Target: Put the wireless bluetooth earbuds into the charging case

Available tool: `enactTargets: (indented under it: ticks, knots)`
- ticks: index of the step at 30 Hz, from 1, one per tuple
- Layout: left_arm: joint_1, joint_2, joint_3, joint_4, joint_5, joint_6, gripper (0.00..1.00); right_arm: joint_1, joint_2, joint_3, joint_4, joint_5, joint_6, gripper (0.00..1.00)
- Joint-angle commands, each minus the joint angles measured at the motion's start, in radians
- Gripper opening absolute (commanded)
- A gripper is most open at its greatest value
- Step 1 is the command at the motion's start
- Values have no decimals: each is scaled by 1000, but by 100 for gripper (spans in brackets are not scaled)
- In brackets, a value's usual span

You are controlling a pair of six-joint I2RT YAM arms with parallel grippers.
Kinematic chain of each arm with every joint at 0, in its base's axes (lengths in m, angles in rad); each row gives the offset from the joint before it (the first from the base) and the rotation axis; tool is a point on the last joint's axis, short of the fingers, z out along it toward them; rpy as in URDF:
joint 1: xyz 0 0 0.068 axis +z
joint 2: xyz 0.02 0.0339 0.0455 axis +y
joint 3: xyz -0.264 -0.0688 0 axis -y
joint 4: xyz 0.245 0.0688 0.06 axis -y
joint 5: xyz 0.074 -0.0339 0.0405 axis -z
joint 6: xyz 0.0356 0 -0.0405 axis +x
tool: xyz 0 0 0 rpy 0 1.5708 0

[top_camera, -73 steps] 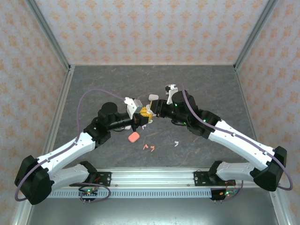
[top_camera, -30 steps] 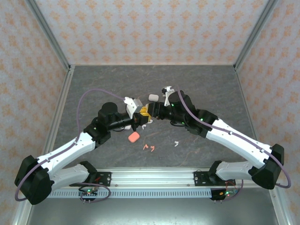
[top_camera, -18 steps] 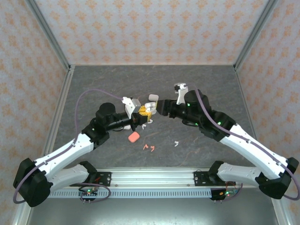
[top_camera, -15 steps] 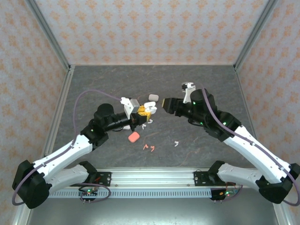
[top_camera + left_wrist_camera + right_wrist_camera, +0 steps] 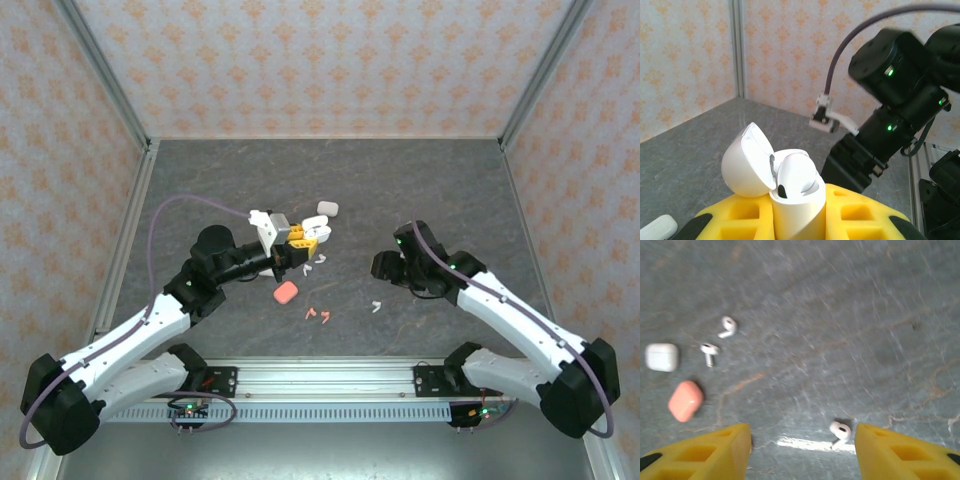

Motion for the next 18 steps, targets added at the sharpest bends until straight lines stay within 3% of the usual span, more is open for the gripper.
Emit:
enactTargets:
  ticks: [1, 6, 18]
  knots:
    - [-9, -15, -4, 20, -25, 23, 0, 26, 64, -41, 10, -22, 55, 57]
    - [-9, -15, -7, 19, -28, 24, 0, 86, 178, -64, 47, 15, 81, 56]
    - [-9, -17, -8, 15, -31, 26, 0, 110, 306, -96, 133, 25, 101, 48]
